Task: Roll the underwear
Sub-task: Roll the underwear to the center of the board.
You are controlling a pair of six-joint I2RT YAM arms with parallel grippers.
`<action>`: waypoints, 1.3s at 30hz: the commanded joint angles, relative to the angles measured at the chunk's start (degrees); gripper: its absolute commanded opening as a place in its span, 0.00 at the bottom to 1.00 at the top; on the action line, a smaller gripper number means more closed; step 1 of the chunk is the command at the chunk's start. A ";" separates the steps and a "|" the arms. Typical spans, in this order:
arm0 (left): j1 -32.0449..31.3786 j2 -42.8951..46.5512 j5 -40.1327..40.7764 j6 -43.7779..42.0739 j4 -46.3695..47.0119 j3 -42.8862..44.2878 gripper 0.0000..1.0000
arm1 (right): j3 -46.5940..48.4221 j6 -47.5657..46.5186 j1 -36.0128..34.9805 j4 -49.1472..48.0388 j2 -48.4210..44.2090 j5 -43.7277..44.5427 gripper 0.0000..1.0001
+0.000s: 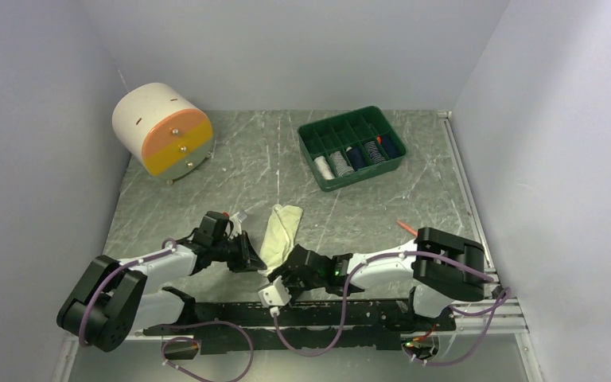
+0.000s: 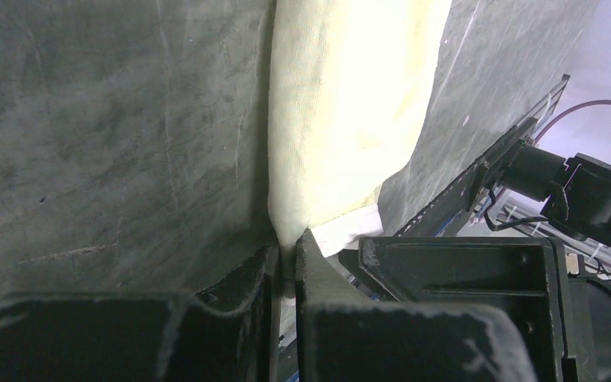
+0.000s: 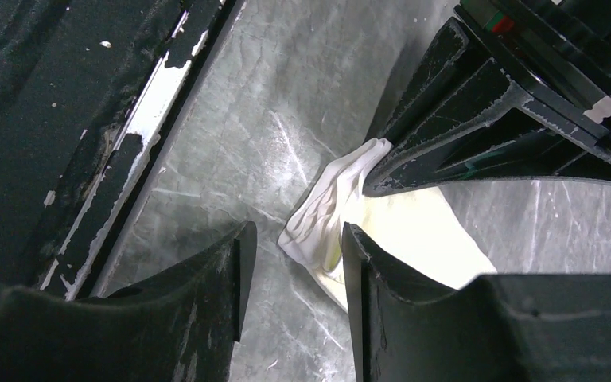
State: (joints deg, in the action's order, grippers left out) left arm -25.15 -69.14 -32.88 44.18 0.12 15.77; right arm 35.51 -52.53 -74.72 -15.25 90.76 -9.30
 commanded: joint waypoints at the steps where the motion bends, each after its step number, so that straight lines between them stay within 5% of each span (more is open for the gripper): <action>1: 0.01 -1.28 4.01 -2.88 -5.99 -1.30 0.11 | 1.39 -0.39 0.05 6.35 0.95 -2.34 0.48; 23: 0.01 -0.54 4.67 -2.51 -7.03 -0.92 0.11 | -2.36 0.91 2.56 0.26 1.90 1.40 0.48; 32: 0.01 0.65 5.47 -1.39 -7.64 -1.16 0.11 | -1.44 6.92 2.91 -2.72 4.25 6.80 0.22; 39: 0.01 4.35 5.22 2.83 -5.25 -3.31 0.17 | -2.26 9.46 2.91 -4.92 1.50 1.73 0.00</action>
State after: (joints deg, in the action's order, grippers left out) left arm -25.17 -66.04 -31.59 46.06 -1.32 14.50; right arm 34.24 -46.57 -72.38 -21.65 93.41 -6.11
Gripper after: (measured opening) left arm 0.145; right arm 0.034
